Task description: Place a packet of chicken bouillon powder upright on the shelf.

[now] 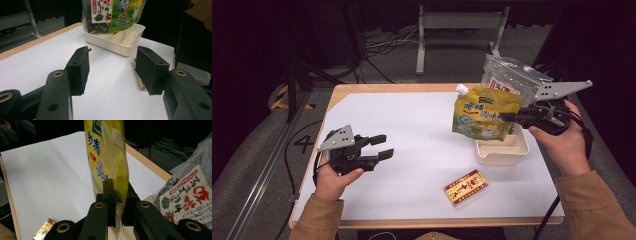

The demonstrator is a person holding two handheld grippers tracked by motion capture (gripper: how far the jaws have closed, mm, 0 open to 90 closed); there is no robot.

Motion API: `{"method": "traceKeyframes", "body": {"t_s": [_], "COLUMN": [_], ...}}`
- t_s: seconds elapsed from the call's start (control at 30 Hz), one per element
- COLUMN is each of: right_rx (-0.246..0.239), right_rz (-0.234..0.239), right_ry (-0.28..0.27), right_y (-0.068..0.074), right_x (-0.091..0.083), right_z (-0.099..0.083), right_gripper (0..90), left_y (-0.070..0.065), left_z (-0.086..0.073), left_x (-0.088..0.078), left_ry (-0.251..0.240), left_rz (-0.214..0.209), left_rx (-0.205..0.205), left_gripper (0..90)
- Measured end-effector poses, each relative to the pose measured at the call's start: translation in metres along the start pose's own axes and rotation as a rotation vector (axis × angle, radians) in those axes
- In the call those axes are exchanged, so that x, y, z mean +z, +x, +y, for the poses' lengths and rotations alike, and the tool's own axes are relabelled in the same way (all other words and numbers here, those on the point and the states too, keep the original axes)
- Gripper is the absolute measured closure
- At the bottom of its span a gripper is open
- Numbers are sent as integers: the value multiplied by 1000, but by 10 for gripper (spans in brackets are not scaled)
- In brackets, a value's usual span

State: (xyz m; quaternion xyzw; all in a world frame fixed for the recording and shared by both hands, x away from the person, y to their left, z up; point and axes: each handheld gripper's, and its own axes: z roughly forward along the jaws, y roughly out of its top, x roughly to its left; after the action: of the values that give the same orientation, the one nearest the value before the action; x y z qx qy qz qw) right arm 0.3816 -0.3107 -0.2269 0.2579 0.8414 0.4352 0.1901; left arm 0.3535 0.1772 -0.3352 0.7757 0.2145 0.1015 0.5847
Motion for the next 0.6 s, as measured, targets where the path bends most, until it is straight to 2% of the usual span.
{"method": "traceKeyframes", "body": {"t_s": [0.23, 0.6], "right_rx": [24, 65], "right_rz": [-25, -67], "right_ry": [-1, 1], "right_y": [-13, -30], "right_x": [-4, -10], "right_z": [-5, -14], "right_gripper": [850, 850], "left_y": [2, 6], "left_z": [-1, -2], "left_x": [-2, -5], "left_ry": [1, -7], "left_rz": [17, 65], "left_rx": [-17, -22], "left_gripper": [444, 438]}}
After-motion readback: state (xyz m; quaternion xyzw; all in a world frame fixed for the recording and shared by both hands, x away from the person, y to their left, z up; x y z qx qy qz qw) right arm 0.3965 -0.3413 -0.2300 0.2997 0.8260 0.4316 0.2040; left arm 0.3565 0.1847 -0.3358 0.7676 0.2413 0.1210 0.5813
